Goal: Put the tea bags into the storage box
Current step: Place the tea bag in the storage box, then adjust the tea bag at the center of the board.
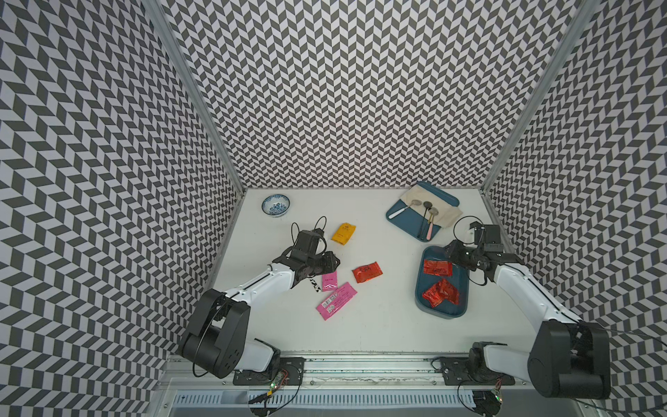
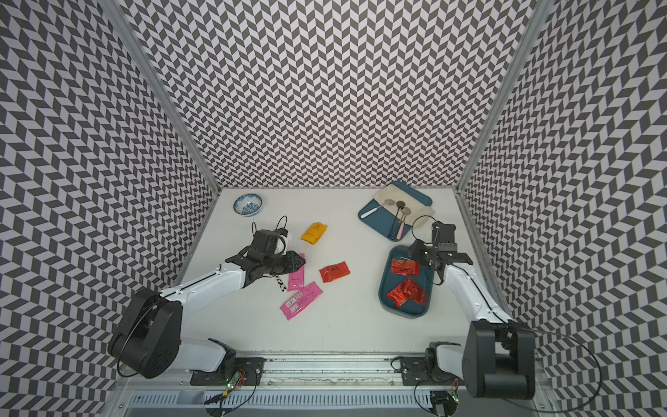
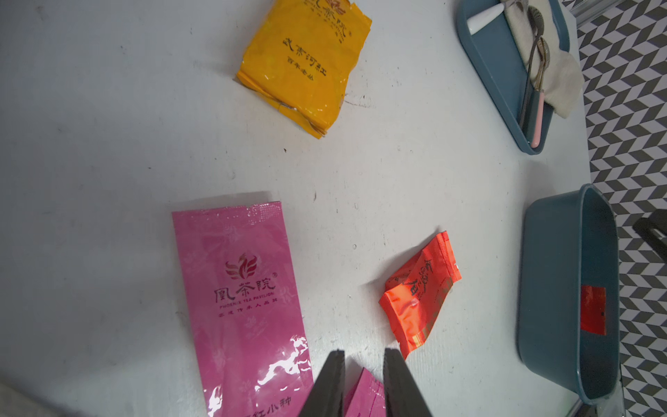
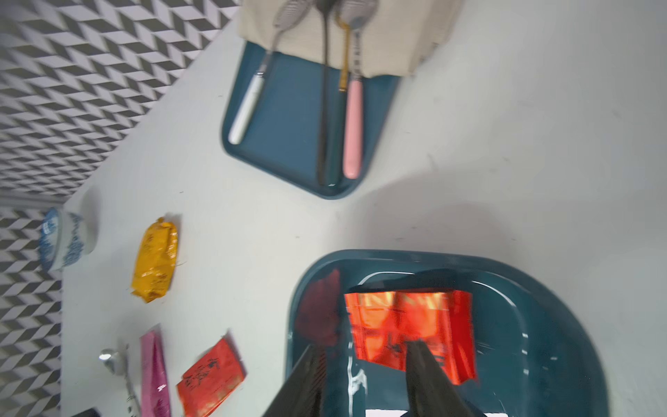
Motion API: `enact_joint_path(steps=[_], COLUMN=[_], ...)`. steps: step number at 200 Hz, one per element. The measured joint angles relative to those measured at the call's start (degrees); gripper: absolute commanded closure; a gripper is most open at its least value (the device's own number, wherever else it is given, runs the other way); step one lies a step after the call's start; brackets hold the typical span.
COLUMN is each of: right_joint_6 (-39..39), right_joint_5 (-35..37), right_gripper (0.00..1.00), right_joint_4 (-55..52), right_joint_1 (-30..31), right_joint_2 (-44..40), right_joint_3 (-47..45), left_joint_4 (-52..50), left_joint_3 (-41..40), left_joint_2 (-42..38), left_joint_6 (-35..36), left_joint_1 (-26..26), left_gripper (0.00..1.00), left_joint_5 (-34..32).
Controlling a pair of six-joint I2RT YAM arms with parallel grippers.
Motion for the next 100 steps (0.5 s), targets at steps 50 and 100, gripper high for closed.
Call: enact_joint_path(steps=[50,100], right_joint_6=[0.02,1.44], right_joint_5=[-5.29,-8.33], right_gripper=[0.56,0.47], right_joint_4=[4.46,7.76], right_joint_1=[19.04,25.33], right_joint_2=[5.73,15.19], right_joint_3=[3.80,5.27], left_joint_4=[-0.20,-1.05], left_joint_3=[0.00,-0.13], left_joint_2=[2.64,3.72], left_joint_6=[0.00,-0.46], left_joint_1=[-1.05,-5.27], left_gripper=[0.76,0.76], left_joint_5=[0.92,1.14])
